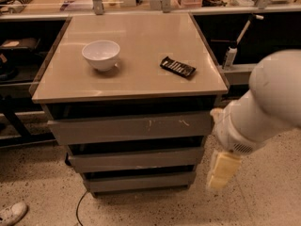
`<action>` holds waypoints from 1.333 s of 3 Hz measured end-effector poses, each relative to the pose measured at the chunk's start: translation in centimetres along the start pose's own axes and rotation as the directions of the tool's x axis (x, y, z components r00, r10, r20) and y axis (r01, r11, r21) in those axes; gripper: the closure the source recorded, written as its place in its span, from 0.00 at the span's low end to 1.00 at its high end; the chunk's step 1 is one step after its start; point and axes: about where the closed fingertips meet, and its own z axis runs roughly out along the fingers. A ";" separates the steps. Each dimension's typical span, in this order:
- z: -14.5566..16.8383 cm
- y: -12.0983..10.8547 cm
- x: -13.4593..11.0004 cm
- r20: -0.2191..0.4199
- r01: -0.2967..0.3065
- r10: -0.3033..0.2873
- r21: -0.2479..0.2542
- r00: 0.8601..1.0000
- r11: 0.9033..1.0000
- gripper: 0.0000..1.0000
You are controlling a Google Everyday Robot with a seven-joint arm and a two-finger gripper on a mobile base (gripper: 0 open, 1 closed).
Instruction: Open middle drawer
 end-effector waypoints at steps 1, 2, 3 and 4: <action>8.6 4.0 0.7 -0.056 0.015 -0.020 -0.091 0.998 0.996 0.00; 8.6 4.0 0.6 -0.055 0.015 -0.021 -0.091 0.998 0.996 0.00; 12.8 5.2 -0.7 -0.003 0.007 -0.008 -0.150 1.000 0.989 0.00; 18.3 5.8 -2.2 0.036 -0.033 0.040 -0.182 0.999 0.983 0.00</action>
Offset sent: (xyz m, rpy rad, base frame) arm -0.0097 0.0202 -0.0700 -0.0277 0.0697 0.0304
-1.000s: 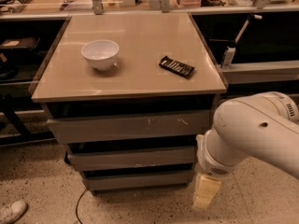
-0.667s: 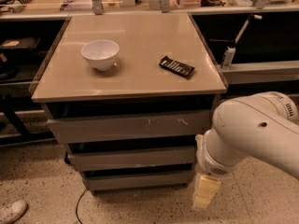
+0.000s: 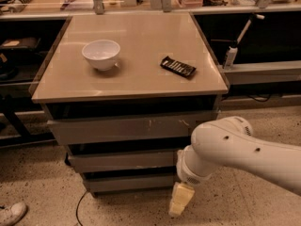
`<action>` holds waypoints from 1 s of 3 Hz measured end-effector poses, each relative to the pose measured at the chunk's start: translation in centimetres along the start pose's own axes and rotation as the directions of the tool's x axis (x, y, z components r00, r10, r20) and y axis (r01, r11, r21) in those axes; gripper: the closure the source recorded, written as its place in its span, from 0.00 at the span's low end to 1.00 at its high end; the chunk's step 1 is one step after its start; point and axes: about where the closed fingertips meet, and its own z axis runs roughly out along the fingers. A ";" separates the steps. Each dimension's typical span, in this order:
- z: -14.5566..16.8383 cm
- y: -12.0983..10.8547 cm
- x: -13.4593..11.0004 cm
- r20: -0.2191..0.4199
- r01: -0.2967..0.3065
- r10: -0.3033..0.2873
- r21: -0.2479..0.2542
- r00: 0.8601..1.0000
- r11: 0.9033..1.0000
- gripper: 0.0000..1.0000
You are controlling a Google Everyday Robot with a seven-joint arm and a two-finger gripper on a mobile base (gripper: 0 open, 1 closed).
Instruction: Open middle drawer
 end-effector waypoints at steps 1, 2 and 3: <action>4.2 -1.9 -1.2 0.033 -0.051 0.051 0.004 0.998 0.999 0.00; 9.8 -4.9 -3.7 0.048 -0.080 0.080 -0.012 0.996 0.997 0.00; 10.0 -4.8 -3.8 0.046 -0.079 0.080 -0.017 0.996 0.997 0.00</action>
Offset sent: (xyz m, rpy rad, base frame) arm 0.0822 0.0573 -0.0869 0.0896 -0.0237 -0.0914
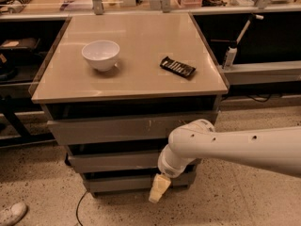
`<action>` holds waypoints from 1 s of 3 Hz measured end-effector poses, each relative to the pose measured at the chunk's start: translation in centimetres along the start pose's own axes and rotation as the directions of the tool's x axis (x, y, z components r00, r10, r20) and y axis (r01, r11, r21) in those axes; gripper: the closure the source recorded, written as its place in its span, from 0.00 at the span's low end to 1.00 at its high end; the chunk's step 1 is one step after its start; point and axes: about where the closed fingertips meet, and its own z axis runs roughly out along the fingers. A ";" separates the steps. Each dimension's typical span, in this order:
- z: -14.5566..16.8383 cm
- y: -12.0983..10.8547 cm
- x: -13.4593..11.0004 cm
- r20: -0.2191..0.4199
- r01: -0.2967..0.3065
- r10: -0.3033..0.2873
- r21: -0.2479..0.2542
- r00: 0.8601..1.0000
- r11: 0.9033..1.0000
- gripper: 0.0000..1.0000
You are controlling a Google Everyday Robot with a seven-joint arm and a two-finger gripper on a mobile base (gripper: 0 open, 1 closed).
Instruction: Open middle drawer
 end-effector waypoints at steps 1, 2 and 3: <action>1.8 -0.3 -0.1 0.022 -0.005 0.005 -0.023 1.000 1.000 0.00; 4.2 -2.6 -0.4 0.058 -0.046 0.046 -0.005 0.997 0.999 0.00; 5.5 -4.8 0.1 0.080 -0.090 0.088 0.024 0.993 0.996 0.00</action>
Offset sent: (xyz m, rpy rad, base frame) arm 0.0627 0.0113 -0.0654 0.1028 -0.0259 -0.1124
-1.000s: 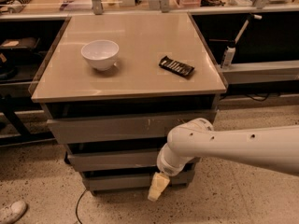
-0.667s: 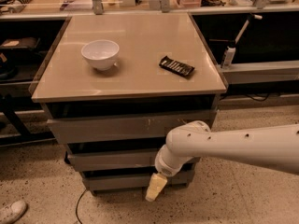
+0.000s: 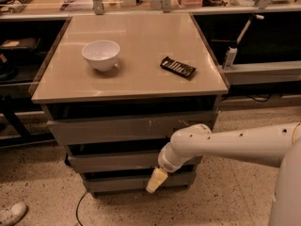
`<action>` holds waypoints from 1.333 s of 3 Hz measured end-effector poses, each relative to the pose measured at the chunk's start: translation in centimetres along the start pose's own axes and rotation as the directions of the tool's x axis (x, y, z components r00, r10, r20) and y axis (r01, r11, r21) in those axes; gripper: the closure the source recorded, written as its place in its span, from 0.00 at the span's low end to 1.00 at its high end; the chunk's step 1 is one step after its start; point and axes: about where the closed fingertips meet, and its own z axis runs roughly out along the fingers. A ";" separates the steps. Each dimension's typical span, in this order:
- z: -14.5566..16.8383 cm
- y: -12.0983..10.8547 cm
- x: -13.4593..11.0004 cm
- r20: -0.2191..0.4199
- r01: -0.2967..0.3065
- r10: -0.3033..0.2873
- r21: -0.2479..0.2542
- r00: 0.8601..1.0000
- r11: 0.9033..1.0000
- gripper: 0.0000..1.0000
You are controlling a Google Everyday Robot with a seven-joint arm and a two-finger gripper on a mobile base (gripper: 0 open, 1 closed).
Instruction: Open middle drawer
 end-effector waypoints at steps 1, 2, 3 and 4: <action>1.2 -1.6 0.6 0.009 -0.033 0.032 0.019 0.999 0.999 0.00; 2.3 -2.9 1.1 0.020 -0.060 0.059 0.029 0.998 0.998 0.00; 3.2 -4.9 1.1 0.039 -0.078 0.076 0.048 0.996 0.996 0.00; 4.0 -5.1 1.1 0.035 -0.082 0.080 0.040 0.996 0.996 0.00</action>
Offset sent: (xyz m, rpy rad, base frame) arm 0.0412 -0.0190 -0.0400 0.0244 -0.0165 -0.1064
